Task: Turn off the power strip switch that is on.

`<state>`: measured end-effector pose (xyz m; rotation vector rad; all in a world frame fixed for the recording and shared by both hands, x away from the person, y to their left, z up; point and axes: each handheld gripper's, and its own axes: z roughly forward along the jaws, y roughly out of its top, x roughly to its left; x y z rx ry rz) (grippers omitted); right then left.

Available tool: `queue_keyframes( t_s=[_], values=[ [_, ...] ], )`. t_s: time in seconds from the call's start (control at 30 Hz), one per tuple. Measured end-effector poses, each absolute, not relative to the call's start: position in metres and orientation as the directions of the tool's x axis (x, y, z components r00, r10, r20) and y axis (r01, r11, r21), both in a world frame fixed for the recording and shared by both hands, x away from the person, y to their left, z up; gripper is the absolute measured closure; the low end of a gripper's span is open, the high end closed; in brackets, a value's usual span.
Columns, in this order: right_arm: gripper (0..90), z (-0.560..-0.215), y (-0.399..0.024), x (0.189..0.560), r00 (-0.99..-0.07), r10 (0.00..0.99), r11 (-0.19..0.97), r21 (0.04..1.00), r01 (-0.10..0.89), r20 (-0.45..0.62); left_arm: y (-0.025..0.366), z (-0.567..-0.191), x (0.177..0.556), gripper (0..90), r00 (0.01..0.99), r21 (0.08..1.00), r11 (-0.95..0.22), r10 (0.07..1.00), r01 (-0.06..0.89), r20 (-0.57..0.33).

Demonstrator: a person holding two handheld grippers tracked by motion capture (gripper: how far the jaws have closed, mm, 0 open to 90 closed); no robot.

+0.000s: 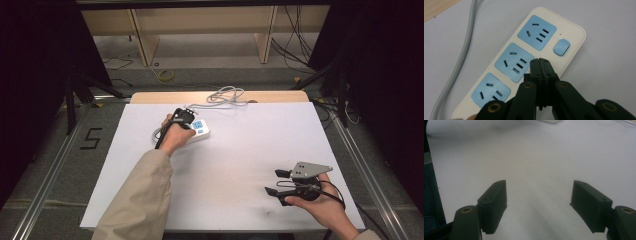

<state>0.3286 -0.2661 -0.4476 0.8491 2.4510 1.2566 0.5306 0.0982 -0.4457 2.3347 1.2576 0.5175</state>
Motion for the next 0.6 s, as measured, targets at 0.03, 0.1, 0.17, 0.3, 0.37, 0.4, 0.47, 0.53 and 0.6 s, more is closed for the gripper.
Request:
queue_keyframes(
  t_s=[0.03,0.1,0.17,0.3,0.37,0.4,0.47,0.53,0.6],
  values=[
    [29.3,-0.4475,-0.2661,0.3286,-0.796,0.604,0.456,0.805,0.381,0.034,0.0982,-0.4457,0.5307,90.0,0.517,0.538,-0.492,0.848,0.685,0.116],
    [29.4,-0.4475,-0.2662,0.3286,-0.795,0.606,0.454,0.805,0.382,0.036,0.098,-0.4457,0.5305,90.0,0.515,0.538,-0.489,0.85,0.687,0.115],
    [29.4,-0.4475,-0.2662,0.3285,-0.795,0.606,0.454,0.806,0.381,0.035,0.0979,-0.4457,0.5305,90.0,0.516,0.537,-0.49,0.849,0.686,0.116],
    [29.4,-0.4474,-0.2661,0.3285,-0.796,0.604,0.455,0.806,0.379,0.033,0.0975,-0.4458,0.5303,90.0,0.513,0.535,-0.489,0.85,0.688,0.117],
    [29.4,-0.4474,-0.2661,0.3285,-0.797,0.604,0.455,0.806,0.378,0.033,0.0974,-0.4458,0.5303,90.0,0.512,0.536,-0.488,0.851,0.689,0.116],
    [29.4,-0.4474,-0.2661,0.3285,-0.797,0.604,0.455,0.806,0.378,0.033,0.0974,-0.4458,0.5304,90.0,0.513,0.535,-0.489,0.85,0.689,0.117],
    [29.4,-0.4475,-0.2661,0.3286,-0.797,0.604,0.455,0.806,0.379,0.034,0.0975,-0.4458,0.5304,90.0,0.512,0.534,-0.487,0.852,0.691,0.114],
    [29.4,-0.4474,-0.2659,0.3285,-0.797,0.603,0.455,0.806,0.379,0.034,0.0973,-0.4457,0.5302,90.0,0.514,0.527,-0.489,0.85,0.694,0.112],
    [29.4,-0.4475,-0.2658,0.3285,-0.797,0.603,0.455,0.806,0.379,0.034,0.0981,-0.4455,0.53,90.0,0.511,0.526,-0.484,0.853,0.699,0.106]
  ],
)
